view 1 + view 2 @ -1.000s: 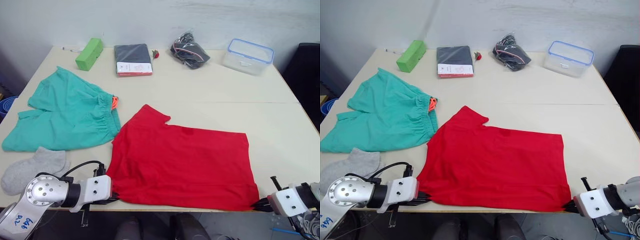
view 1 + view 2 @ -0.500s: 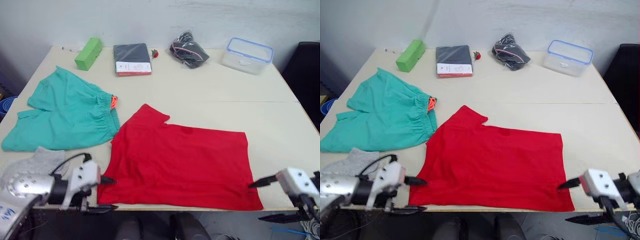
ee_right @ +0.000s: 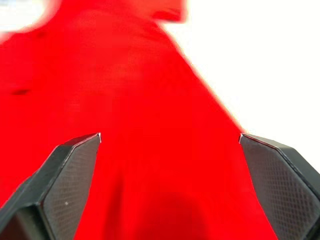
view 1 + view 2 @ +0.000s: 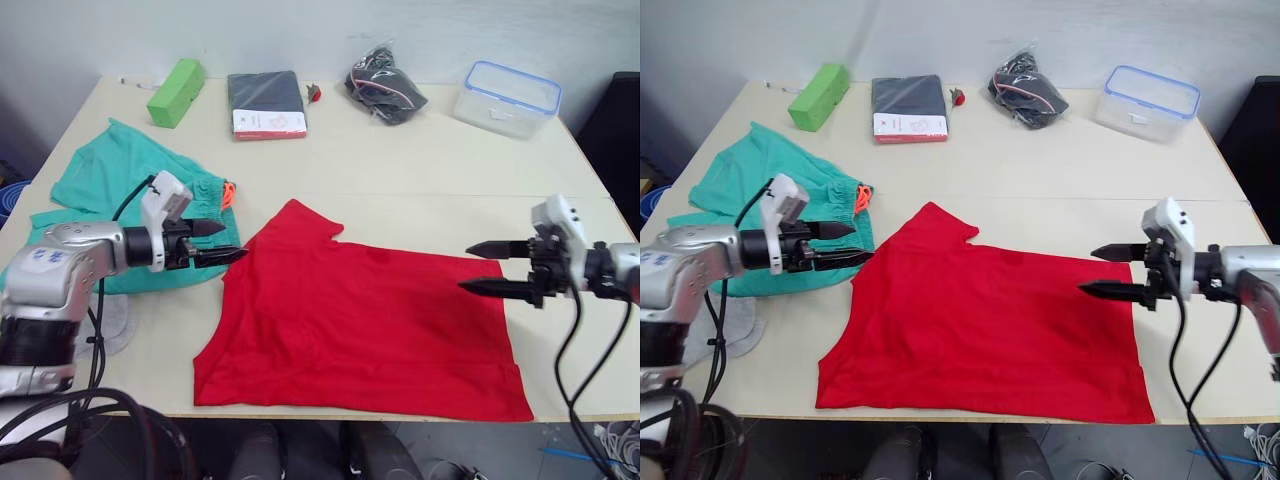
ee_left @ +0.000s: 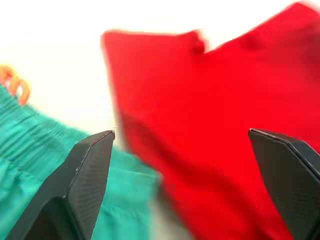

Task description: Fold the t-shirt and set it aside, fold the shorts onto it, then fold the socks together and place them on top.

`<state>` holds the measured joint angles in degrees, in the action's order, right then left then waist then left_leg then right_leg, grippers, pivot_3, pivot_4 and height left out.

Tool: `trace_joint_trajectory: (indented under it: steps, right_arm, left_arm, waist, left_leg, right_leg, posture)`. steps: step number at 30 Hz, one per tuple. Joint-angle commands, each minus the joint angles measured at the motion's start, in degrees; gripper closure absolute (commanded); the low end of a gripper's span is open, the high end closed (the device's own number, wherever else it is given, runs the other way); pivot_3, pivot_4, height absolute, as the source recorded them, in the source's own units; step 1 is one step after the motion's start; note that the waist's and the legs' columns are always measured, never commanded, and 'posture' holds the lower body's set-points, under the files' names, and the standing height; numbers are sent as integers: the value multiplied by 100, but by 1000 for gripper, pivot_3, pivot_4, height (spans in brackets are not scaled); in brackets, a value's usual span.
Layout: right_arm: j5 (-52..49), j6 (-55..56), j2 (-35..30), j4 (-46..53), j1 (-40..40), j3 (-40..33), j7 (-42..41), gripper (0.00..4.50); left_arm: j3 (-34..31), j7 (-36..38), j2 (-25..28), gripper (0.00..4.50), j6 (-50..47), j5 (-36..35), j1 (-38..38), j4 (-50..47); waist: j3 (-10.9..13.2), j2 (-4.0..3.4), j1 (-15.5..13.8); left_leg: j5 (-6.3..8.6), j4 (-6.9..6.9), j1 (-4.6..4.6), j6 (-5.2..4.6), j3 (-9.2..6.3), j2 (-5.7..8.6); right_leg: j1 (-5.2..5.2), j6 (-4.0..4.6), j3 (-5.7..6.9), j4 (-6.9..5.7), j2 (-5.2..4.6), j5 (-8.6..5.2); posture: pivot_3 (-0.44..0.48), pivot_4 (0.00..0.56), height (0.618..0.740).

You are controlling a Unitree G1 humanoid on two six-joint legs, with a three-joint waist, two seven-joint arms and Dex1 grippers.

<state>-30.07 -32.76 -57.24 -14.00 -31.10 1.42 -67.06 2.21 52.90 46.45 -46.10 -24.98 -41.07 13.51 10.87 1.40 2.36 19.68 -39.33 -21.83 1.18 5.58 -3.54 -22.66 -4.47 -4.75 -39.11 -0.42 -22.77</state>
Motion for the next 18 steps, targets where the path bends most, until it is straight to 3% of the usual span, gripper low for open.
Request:
trace_joint_trajectory:
  steps: [1,4,9,17,18]
  right_arm:
    - [737,339,278,-714,-475,245,304,0]
    - [1158,495,526,-1222,-784,400,400,0]
    - [1673,737,721,-1851,-1061,492,438,0]
    - [2079,734,867,-2441,-1344,475,320,0]
    - [2110,686,899,-2492,-1365,483,311,0]
  left_arm:
    - [372,164,-204,6,505,551,-590,826]
    - [603,299,-451,6,955,925,-980,1641]
    - [814,544,-796,6,1582,1450,-1449,2845]
    - [894,741,-993,6,1865,1965,-1636,3645]
    - [878,768,-1009,190,1859,1984,-1619,3651]
  waist:
    - [0,0,26]
    - [0,0,89]
    - [0,0,164]
    - [-2,-4,234]
    - [-2,-4,236]
  left_leg:
    - [0,-22,-16,0,-1,-2]
    - [-1,-69,-66,2,1,-3]
    - [-16,-78,-61,-2,13,-4]
    - [-18,-85,-43,1,13,-3]
    - [-18,-86,-41,1,13,-3]
  right_leg:
    - [-18,3,12,-14,-1,-1]
    - [-84,4,22,-81,-5,-2]
    - [-79,4,19,-106,-10,-1]
    - [-73,4,20,-141,-14,-1]
    - [-72,4,21,-144,-14,-1]
  posture:
    - [0,150,740]
    - [0,150,740]
    - [0,150,740]
    - [0,150,740]
    - [0,150,740]
